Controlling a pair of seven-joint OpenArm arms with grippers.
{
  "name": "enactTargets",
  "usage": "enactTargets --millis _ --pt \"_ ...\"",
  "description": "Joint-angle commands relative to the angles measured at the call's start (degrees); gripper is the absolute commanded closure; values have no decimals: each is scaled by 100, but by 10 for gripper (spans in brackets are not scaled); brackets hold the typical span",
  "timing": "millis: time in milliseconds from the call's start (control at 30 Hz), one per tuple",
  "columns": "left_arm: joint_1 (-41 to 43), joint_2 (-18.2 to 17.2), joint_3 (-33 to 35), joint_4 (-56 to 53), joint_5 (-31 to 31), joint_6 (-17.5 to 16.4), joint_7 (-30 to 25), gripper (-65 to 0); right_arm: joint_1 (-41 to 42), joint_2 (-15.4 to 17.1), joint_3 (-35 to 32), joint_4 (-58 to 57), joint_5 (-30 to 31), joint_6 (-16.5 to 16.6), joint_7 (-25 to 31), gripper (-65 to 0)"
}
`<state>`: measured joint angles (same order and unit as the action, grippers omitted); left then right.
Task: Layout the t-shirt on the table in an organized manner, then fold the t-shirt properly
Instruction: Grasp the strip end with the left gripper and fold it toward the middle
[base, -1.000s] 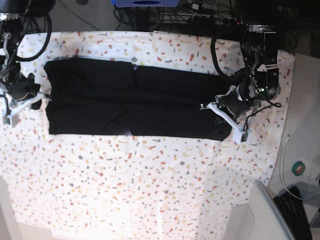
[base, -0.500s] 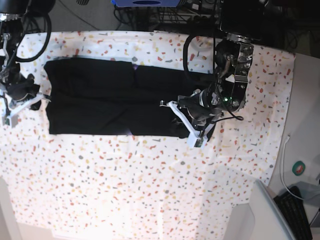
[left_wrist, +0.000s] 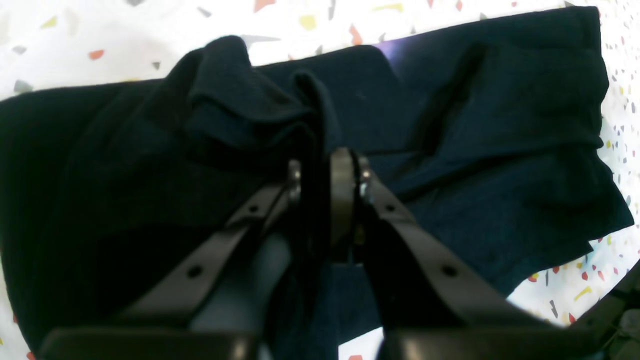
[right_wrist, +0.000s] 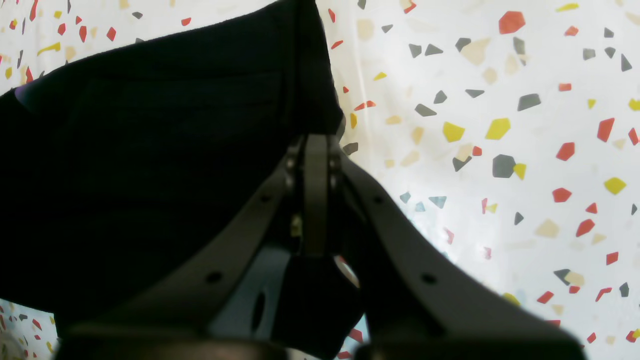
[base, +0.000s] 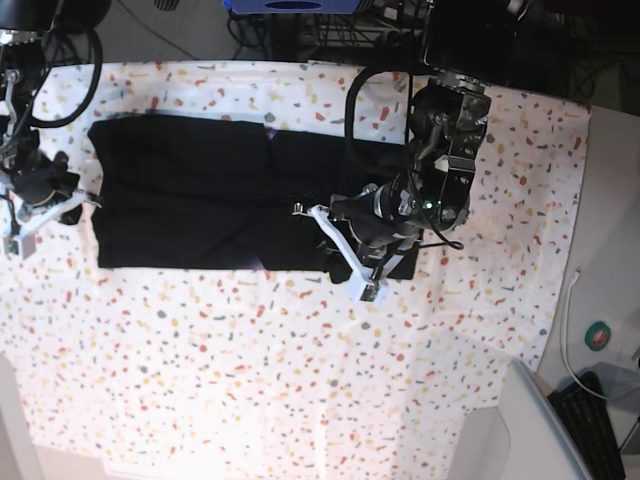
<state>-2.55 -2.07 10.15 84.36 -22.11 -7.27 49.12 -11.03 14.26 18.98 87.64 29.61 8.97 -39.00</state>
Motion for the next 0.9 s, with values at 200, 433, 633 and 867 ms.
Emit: enactTargets --millis 200,433,633,867 --pt "-101 35 44 96 -62 -16 -90 0 61 90 31 67 50 30 98 0" --pt "-101 44 44 96 -62 -16 -90 0 61 90 31 67 50 30 98 0" --pt "-101 141 44 87 -70 -16 -90 0 61 90 31 67 50 30 98 0" --pt "-101 185 53 -80 -70 -16 -82 0 61 90 40 67 50 30 98 0"
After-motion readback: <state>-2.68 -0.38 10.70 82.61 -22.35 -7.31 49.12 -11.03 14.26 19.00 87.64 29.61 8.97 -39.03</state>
